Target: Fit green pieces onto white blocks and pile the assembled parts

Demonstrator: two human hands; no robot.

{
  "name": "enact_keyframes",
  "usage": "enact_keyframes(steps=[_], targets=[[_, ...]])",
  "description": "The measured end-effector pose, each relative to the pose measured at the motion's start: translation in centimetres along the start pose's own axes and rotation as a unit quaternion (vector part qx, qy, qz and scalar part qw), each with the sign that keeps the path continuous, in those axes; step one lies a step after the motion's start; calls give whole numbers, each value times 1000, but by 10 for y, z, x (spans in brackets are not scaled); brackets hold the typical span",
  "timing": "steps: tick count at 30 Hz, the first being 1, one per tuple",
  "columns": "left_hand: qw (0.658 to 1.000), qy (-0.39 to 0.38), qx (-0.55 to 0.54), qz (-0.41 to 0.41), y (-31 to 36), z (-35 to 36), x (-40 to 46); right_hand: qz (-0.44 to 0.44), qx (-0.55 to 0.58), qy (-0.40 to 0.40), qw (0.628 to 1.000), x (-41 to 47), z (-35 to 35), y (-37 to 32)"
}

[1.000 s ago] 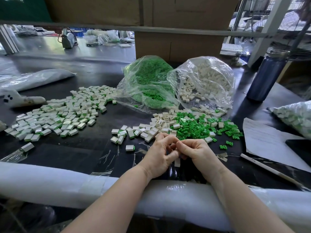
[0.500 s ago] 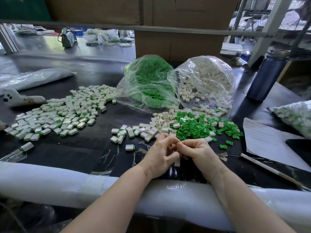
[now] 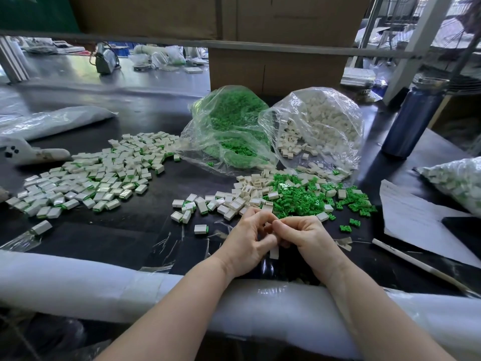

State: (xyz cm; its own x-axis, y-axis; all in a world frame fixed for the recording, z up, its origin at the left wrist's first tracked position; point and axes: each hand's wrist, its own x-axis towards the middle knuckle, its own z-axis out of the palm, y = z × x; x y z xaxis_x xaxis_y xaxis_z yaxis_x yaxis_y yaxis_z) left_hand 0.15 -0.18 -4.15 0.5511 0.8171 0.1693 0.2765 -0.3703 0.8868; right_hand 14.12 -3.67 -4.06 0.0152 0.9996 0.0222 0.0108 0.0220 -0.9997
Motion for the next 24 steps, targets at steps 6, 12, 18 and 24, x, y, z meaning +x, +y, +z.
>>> enact_keyframes(steps=[6,12,18,24], targets=[[1000,0,4,6,0,0,0,2,-16,-16,1000,0,-1,-1],[1000,-6,13,1,0,1,-1,4,18,-21,1000,-1,-2,0],[1000,4,9,2,0,1,0,-7,10,-11,1000,0,0,1],[997,67,-33,-23,0,-1,0,-34,-8,42,999,2,0,2]])
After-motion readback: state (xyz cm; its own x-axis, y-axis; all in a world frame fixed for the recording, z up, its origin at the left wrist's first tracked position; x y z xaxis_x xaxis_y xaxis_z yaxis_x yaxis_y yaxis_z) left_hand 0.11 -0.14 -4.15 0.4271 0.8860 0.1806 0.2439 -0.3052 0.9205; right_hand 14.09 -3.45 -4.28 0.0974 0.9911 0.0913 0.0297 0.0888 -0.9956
